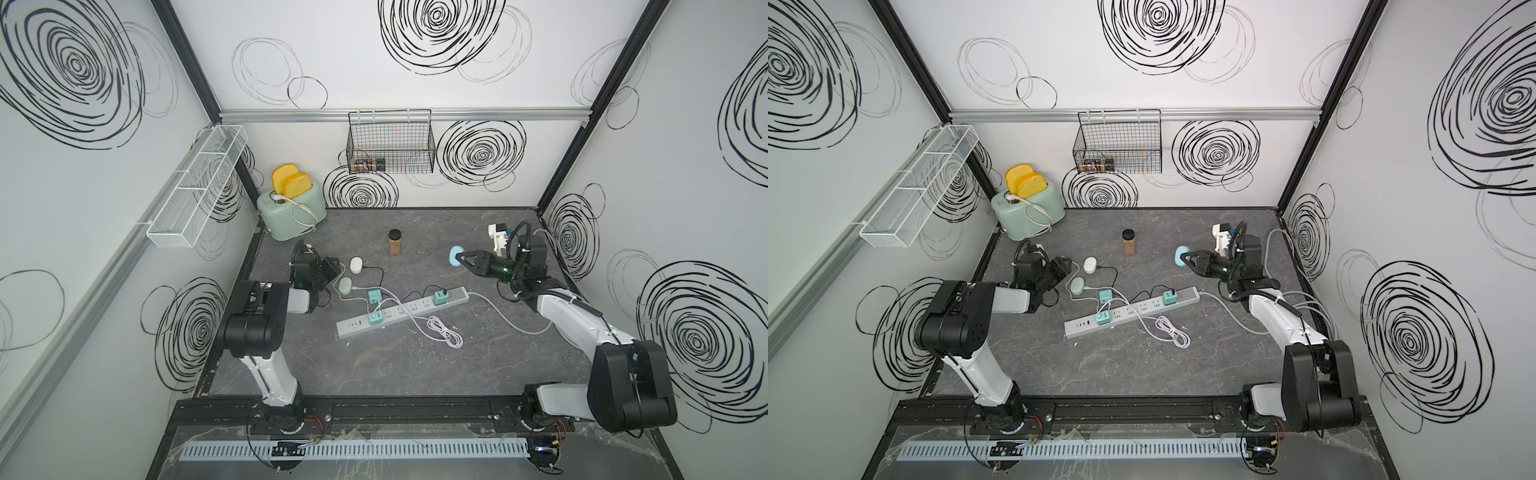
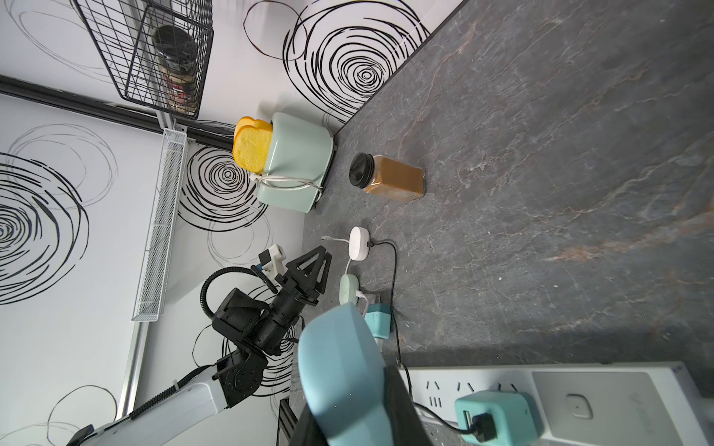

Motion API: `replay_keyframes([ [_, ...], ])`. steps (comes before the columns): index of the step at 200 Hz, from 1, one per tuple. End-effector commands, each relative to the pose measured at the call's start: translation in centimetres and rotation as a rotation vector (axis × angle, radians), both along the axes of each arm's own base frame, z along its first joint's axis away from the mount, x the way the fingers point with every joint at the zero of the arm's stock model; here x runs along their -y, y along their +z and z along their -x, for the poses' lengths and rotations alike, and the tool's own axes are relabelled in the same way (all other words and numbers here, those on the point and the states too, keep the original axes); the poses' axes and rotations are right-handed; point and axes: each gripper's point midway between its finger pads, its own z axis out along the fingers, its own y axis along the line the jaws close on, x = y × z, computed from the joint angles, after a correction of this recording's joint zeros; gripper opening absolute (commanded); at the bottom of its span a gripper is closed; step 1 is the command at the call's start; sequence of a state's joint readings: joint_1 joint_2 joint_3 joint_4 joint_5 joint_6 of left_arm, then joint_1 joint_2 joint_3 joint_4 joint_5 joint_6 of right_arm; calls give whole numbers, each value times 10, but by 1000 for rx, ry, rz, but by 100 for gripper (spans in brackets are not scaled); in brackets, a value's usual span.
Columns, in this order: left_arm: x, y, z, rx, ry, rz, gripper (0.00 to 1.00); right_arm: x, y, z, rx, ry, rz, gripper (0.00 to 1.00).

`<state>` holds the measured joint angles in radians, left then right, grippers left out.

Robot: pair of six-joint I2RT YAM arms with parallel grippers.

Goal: Charge the bluetooth headset
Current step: Pick up the charging cable from the center of the board.

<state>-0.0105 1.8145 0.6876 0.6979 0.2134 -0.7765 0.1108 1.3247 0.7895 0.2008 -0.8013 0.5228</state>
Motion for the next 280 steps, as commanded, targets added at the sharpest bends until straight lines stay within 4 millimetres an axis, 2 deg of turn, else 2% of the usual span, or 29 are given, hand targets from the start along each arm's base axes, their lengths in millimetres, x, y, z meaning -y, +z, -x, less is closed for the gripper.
replay_keyframes([
  [1,-4,15,-18,96,22,53,45,0,26,1,61,12,-19,30],
  [102,-2,7,-36,126,34,120,30,6,30,-3,61,-1,-32,29],
  [137,-3,3,-34,119,37,126,30,7,30,-4,61,-3,-34,29],
  [170,-7,14,-20,121,51,123,38,9,28,-5,56,-9,-30,30],
  [199,-15,4,-9,39,112,125,40,9,28,-6,55,-15,-30,30],
  [241,-14,2,-18,56,115,209,41,11,27,-7,51,-20,-31,29],
  [280,-15,-5,-21,67,128,220,36,13,27,-8,49,-25,-30,30],
])
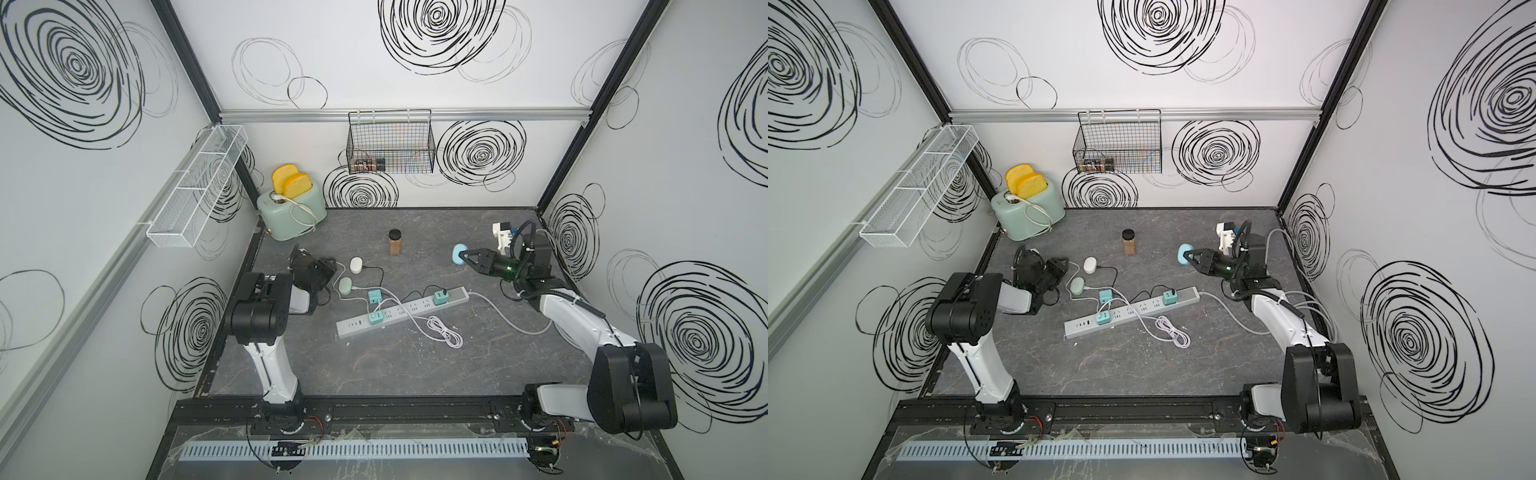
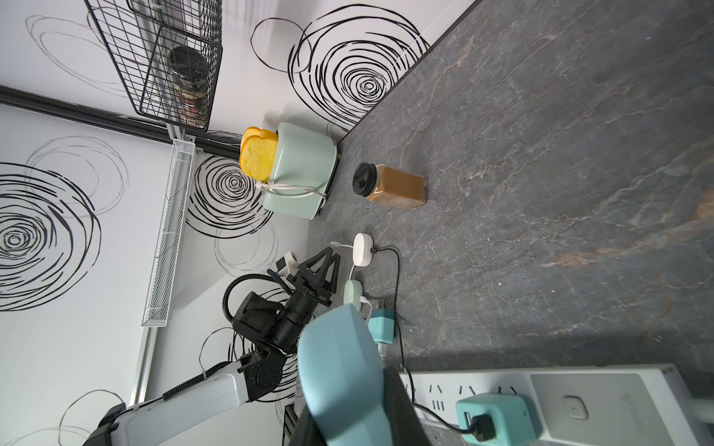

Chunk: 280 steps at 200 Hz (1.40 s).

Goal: Charge the bluetooth headset
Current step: Pick up the charging cable from the center of the board.

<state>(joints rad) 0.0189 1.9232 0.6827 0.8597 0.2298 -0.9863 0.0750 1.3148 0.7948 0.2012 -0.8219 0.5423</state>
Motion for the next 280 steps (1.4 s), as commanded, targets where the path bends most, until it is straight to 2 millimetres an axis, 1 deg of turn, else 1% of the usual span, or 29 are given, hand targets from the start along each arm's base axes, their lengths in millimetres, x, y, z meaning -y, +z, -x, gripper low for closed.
replay_keyframes([
  [1,-4,10,-11,65,23,29,36,2,20,-5,50,-3,-9,30],
  [23,-5,7,-13,82,28,47,32,2,18,-6,44,-1,-12,30],
  [74,-4,12,-20,171,35,92,29,1,16,-7,38,0,-13,30],
  [99,-5,12,-22,191,50,113,24,2,16,-8,37,0,-14,30],
  [130,-5,12,-22,200,46,102,23,2,15,-10,33,-1,-16,30],
  [202,-3,1,-26,189,42,121,23,2,18,-9,37,0,-19,30],
  [232,-2,2,-29,191,38,116,23,3,18,-10,36,-2,-18,30],
  [252,-2,1,-30,189,39,117,22,2,17,-10,37,-2,-18,30],
  [280,-1,0,-32,190,32,115,17,3,16,-11,37,-4,-16,30],
])
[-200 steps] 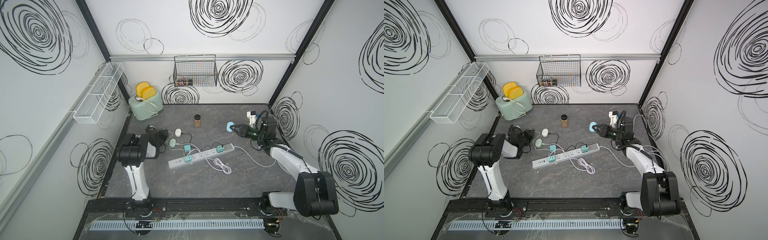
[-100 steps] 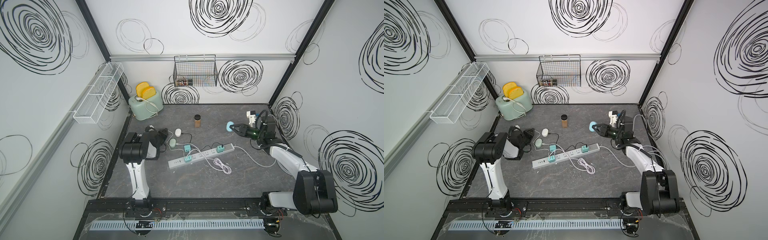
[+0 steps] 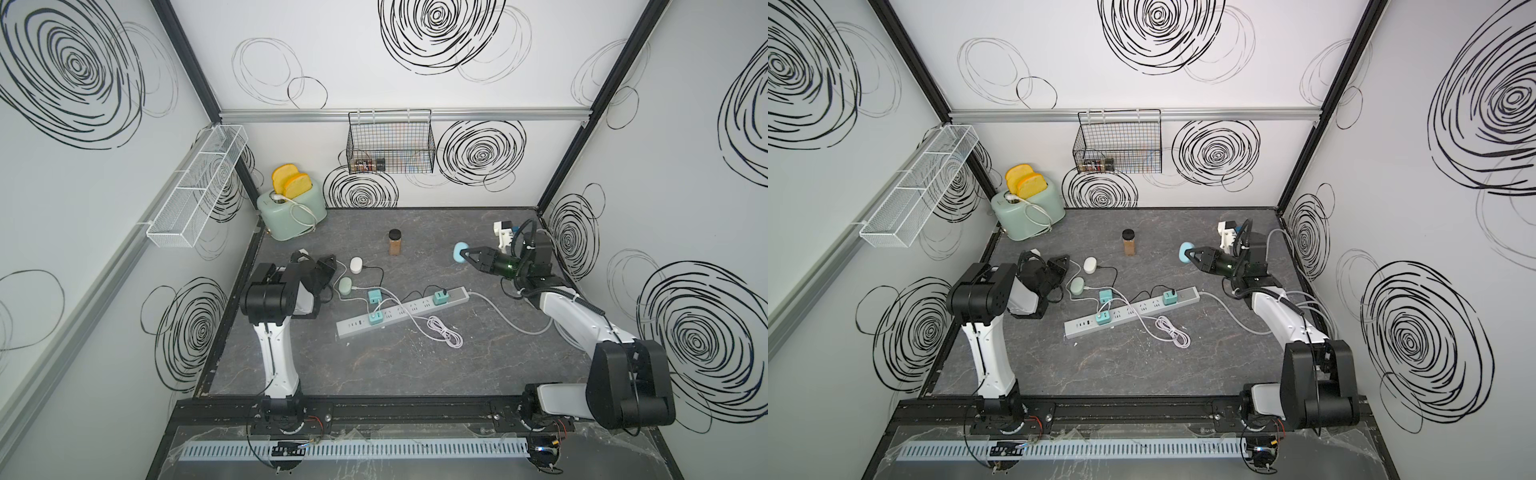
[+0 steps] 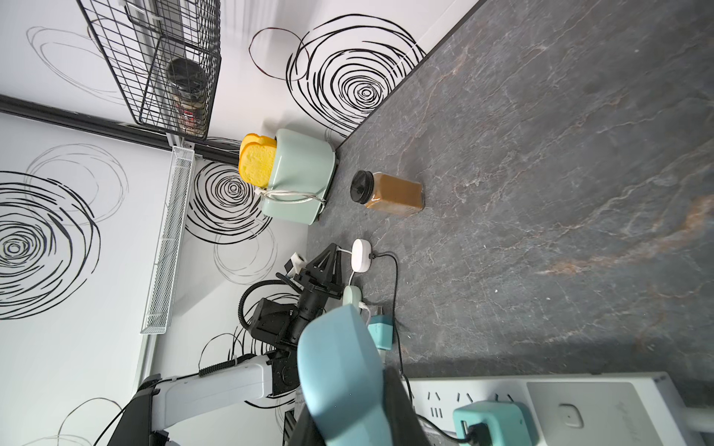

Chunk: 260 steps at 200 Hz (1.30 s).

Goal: Charge the bluetooth headset
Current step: Pick up the charging cable from the center of the board, then insert the charging cable into the bluetooth headset.

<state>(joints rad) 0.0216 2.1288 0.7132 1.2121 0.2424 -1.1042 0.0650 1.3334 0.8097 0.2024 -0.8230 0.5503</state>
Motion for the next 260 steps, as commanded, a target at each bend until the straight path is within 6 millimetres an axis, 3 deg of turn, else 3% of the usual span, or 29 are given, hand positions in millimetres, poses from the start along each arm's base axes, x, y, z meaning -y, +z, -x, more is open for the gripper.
replay_keyframes([
  [1,-1,5,-7,39,0,5,16,0,16,-5,46,7,-11,30],
  [63,10,21,-14,98,-79,-48,6,-1,16,-3,53,8,-6,29],
  [103,39,83,-6,319,-229,-193,5,-3,17,0,63,13,-4,30],
  [130,68,121,12,469,-358,-345,5,-14,14,5,55,47,2,30],
  [178,122,162,62,718,-618,-590,5,-46,18,28,112,152,62,28],
  [223,172,168,107,845,-867,-829,5,-60,21,41,174,206,102,27],
  [260,192,164,127,879,-993,-866,5,-60,21,43,179,196,113,27],
])
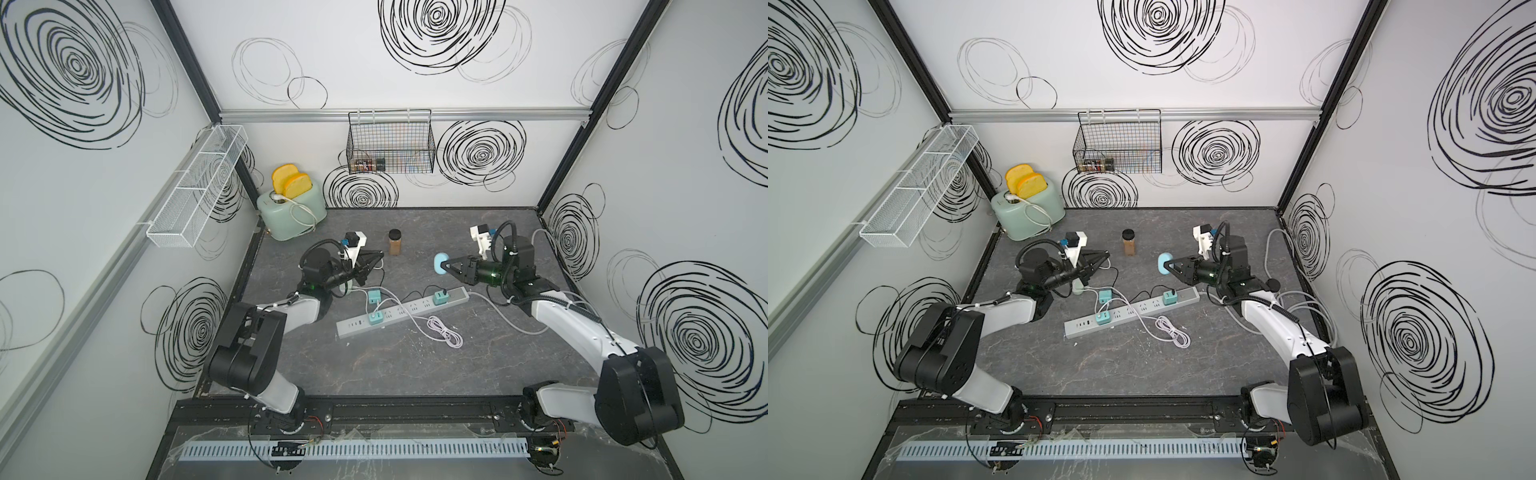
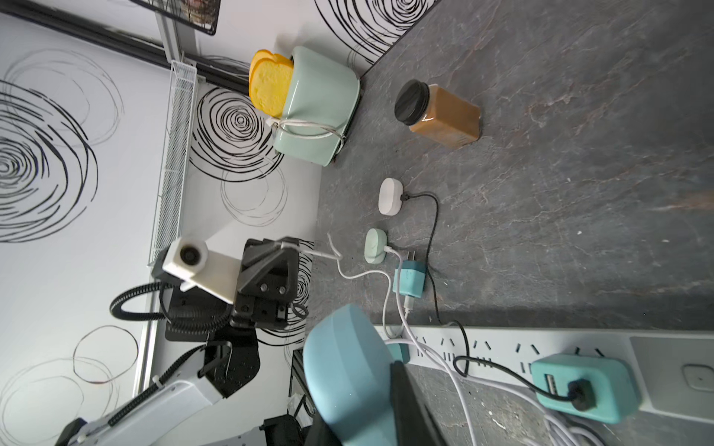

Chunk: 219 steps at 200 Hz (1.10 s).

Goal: Charge the bluetooth headset
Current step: Insert the charging cable into the bluetooth headset.

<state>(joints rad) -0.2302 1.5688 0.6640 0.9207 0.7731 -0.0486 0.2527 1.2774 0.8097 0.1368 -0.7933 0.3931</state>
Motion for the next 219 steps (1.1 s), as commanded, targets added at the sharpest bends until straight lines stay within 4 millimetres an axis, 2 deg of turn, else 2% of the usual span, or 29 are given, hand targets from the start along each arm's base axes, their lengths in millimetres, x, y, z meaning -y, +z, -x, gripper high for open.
replay_keyframes([
  [1,11,-9,15,67,-107,-111,5,0,14,2,60,-7,14,27],
  [46,53,-23,41,115,-262,-316,5,2,19,7,119,11,52,26],
  [74,70,-20,56,159,-351,-368,5,-3,20,16,199,68,74,25],
  [107,78,-11,65,208,-431,-395,5,-5,17,18,232,95,76,25],
  [134,84,-8,76,210,-492,-417,5,-13,13,29,270,158,93,26],
  [167,89,-9,83,191,-536,-431,5,-27,12,50,444,253,146,26],
  [219,98,-6,90,150,-583,-421,5,-30,4,56,584,332,224,27],
])
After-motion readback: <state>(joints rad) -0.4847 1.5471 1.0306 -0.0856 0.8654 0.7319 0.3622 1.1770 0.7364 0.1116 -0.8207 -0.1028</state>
